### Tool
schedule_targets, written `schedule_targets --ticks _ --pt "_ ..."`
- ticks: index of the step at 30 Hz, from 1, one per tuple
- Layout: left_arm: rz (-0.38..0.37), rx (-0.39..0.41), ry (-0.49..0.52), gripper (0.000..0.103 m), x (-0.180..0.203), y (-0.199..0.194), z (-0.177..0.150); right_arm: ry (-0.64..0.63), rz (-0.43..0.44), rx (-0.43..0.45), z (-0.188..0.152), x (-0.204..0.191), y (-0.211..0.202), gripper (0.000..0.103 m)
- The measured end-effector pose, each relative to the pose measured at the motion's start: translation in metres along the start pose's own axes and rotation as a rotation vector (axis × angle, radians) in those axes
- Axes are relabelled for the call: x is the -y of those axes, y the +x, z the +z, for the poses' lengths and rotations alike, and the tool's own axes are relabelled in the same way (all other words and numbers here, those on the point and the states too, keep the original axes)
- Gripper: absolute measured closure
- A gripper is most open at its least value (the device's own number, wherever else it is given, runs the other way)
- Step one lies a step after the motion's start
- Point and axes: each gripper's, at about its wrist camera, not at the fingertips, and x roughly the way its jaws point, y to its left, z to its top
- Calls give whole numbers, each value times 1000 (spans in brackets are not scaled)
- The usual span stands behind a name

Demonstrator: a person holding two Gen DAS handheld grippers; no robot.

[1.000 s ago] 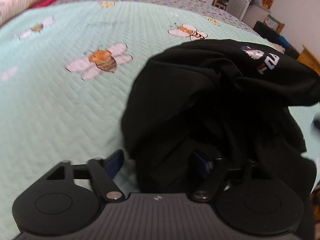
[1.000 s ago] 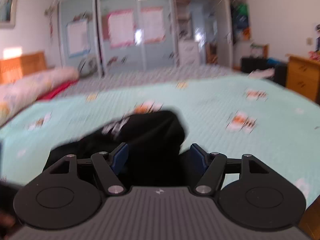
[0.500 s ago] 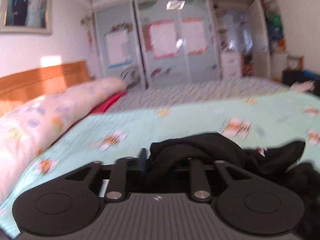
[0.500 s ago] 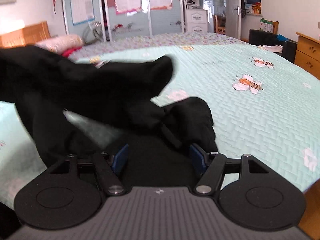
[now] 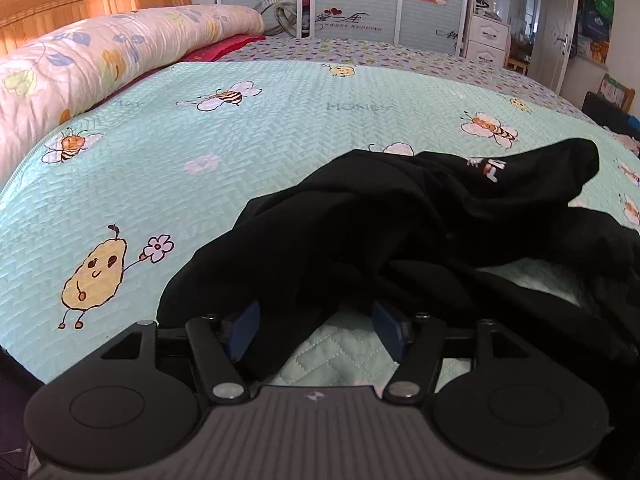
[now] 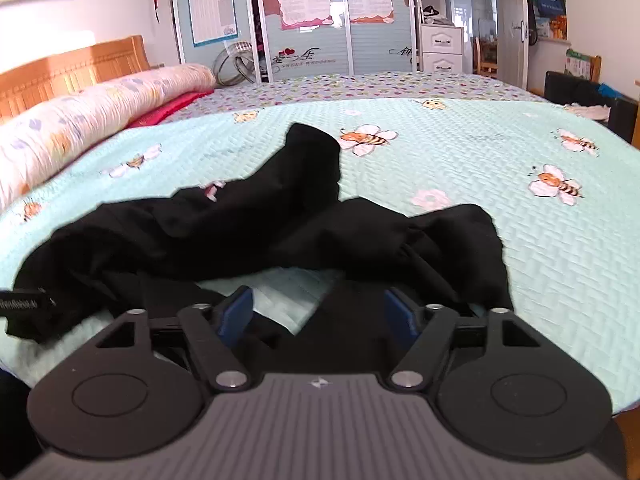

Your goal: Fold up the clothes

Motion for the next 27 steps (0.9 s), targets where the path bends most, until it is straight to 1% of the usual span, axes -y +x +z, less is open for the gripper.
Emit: schedule_targets --ticks 3,6,9,11,12,13,14,15,16,17,18,19,20,21,22,24,27 --pt "10 -6 -20 37 -2 5 4 45 39 -15 12 -5 13 28" --pt "-5 -10 -23 37 -5 5 1 138 85 -53 30 -2 36 28" --pt "-12 -9 -17 36 -6 6 -2 245 130 -119 47 8 73 22" --pt "-12 -10 -11 36 -7 6 -3 291 114 -179 57 12 104 25" --pt "-13 -13 -6 36 -7 7 -4 293 112 -195 63 13 118 36" --pt "-14 -15 1 36 -6 8 -4 277 113 -201 72 12 132 67" --pt "-15 -17 9 36 -6 8 -5 259 105 -199 84 12 143 81" --pt "-21 -15 12 36 -6 7 -5 240 97 -198 96 11 155 87" --pt "-29 -14 12 36 -6 6 -5 237 92 -186 109 12 163 86" --pt "-41 -12 12 36 -6 5 -4 262 94 -157 121 15 163 84" --pt "-54 -9 14 36 -5 4 -4 287 99 -139 131 19 159 79" --pt "-67 -7 16 36 -4 2 -3 310 106 -123 140 22 153 60" --pt "-78 -2 18 36 -4 1 -3 324 121 -108 142 27 142 48" --pt "-90 3 19 36 -3 0 -3 321 136 -85 139 33 127 28" --pt "-103 5 21 36 -1 -1 -3 303 132 -66 131 39 112 22" --pt "-130 8 24 36 2 -2 -4 246 67 -54 108 55 80 22" --pt "-158 -3 41 36 14 1 -7 137 -87 -58 57 82 44 22"
